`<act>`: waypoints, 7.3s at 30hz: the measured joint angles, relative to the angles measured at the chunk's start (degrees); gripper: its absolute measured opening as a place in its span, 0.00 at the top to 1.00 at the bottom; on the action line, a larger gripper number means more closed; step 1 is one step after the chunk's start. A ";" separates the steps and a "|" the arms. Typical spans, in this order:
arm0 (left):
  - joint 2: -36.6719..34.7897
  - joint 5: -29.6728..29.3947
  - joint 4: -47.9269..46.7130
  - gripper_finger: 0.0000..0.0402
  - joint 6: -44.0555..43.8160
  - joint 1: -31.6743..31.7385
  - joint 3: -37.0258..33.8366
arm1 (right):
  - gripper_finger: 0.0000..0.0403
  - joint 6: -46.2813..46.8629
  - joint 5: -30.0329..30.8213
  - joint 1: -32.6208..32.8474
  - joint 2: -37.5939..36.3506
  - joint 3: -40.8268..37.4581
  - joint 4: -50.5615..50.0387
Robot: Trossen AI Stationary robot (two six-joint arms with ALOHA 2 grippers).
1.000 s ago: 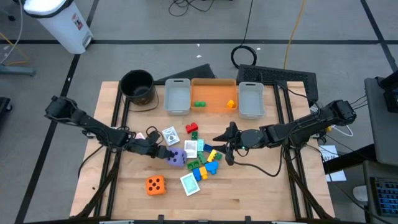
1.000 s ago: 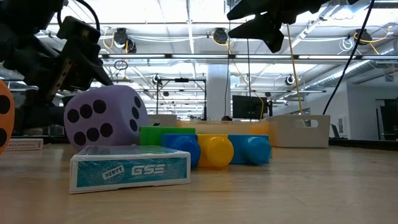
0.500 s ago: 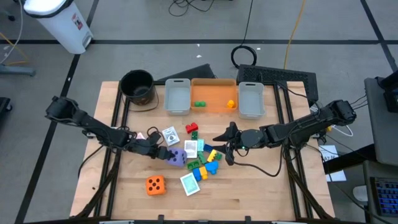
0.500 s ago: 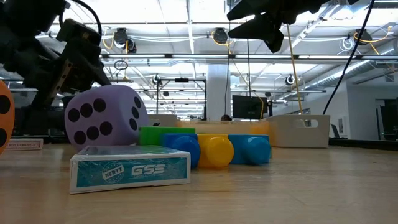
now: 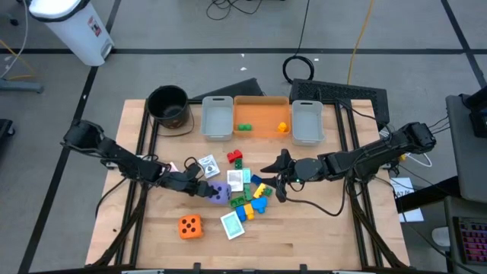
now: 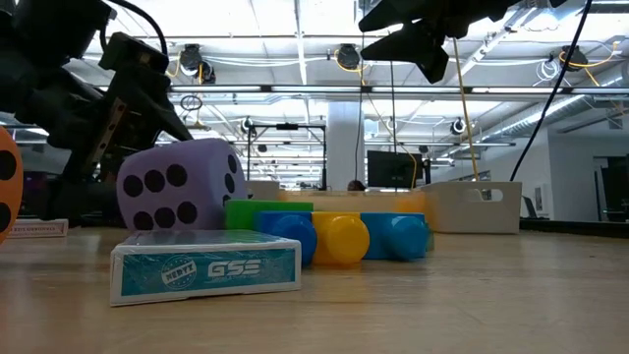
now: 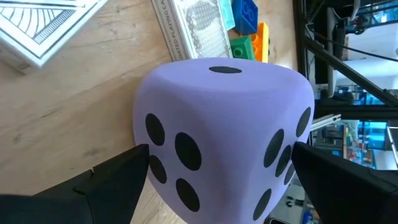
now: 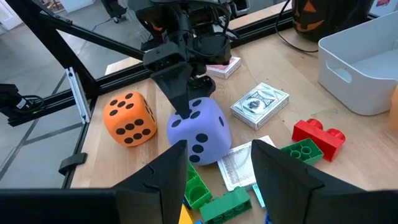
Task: Pick & Place Toys
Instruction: Put the purple dice into the left gray bin
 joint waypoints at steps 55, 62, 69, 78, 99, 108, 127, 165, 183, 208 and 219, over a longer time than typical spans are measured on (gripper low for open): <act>-0.21 2.58 5.53 0.43 1.92 0.99 -0.18 | 0.59 -0.82 -0.11 0.02 0.00 0.00 -0.01; -0.26 3.72 9.39 0.43 3.54 2.91 -0.18 | 0.59 -1.44 -0.13 0.01 0.00 0.00 -0.02; -0.28 5.51 14.55 0.52 6.45 6.91 -0.14 | 0.59 -2.99 -0.13 0.02 0.00 0.00 -0.02; -0.31 8.66 16.87 0.61 8.60 10.93 -0.09 | 0.59 -2.99 -0.13 0.00 0.00 0.00 -0.04; -0.37 12.97 16.01 0.62 10.00 15.50 -0.07 | 0.59 -3.02 -0.13 0.01 0.02 0.00 -1.76; -2.25 14.08 18.23 0.62 10.91 19.52 0.04 | 0.59 -3.02 -0.13 0.02 0.02 0.00 -1.77; -19.83 10.47 -2.60 0.71 21.65 40.07 8.47 | 0.59 -3.03 -0.13 0.00 0.02 0.00 -1.79; 8.85 21.92 -48.88 0.86 43.60 65.91 49.93 | 0.59 -2.56 -0.02 -1.91 0.02 -0.02 -3.91; 15.23 24.13 -51.60 0.86 48.13 67.54 49.96 | 0.59 -0.38 -0.07 -6.29 0.02 -0.02 -4.56; 16.00 36.53 -36.65 0.86 44.63 69.09 49.96 | 0.59 2.01 -0.09 -6.34 0.02 -0.02 -4.55; 14.28 49.44 -9.61 0.73 32.36 68.92 49.96 | 0.59 1.72 0.00 -6.76 0.02 -0.02 -4.20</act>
